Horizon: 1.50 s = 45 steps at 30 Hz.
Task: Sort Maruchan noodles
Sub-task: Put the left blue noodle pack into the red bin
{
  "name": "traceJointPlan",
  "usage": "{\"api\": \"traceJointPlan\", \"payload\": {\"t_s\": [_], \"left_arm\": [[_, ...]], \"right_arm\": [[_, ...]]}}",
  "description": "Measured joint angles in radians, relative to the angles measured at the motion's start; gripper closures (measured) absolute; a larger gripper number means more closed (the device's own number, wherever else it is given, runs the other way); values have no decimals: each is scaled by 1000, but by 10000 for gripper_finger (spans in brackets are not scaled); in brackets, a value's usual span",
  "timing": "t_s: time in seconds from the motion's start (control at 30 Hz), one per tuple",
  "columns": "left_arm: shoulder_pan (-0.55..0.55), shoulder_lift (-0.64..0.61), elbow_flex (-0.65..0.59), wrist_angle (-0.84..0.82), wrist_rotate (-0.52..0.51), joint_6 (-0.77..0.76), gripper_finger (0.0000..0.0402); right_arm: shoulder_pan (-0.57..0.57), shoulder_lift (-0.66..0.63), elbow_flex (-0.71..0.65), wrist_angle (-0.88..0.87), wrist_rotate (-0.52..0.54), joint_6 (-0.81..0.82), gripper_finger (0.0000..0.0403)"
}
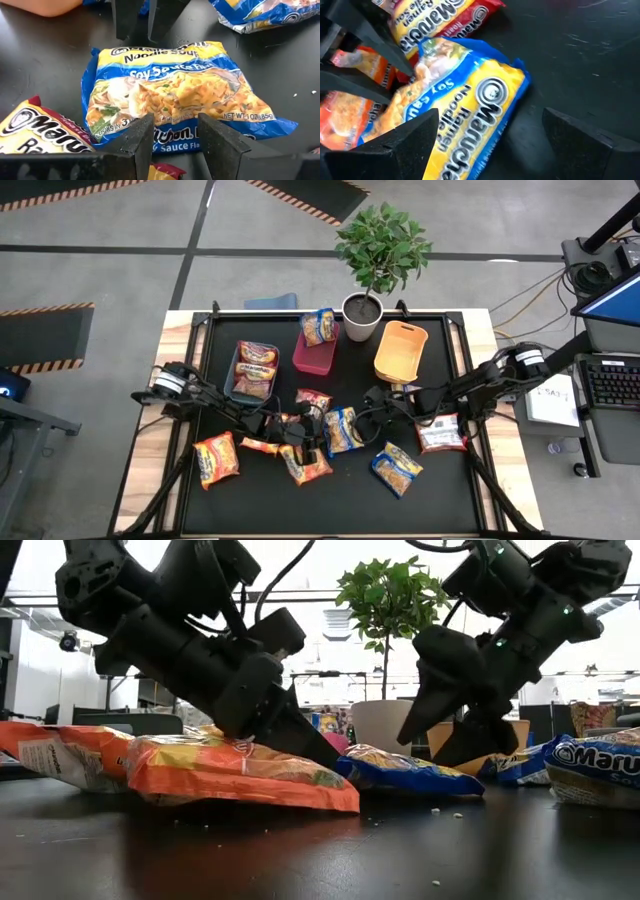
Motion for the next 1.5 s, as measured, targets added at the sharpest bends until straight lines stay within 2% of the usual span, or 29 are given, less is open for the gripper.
{"api": "traceJointPlan", "payload": {"t_s": [0.3,0.5,0.77,0.93,1.37,1.5], "left_arm": [[1,12,2,-7,-1,-22,267],[2,12,2,-14,-1,-19,267],[3,13,0,-16,-1,-17,267],[3,14,0,-16,-1,-16,267],[6,13,1,-7,0,-15,267],[0,-19,-4,-31,-1,26,267]], "right_arm": [[-1,101,0,162,1,-11,60],[-1,146,0,327,-53,-67,61],[-1,151,0,403,-80,-111,86],[-1,151,0,406,-81,-112,118],[-1,150,0,409,-54,-143,240],[-1,149,0,412,-36,-164,276]]}}
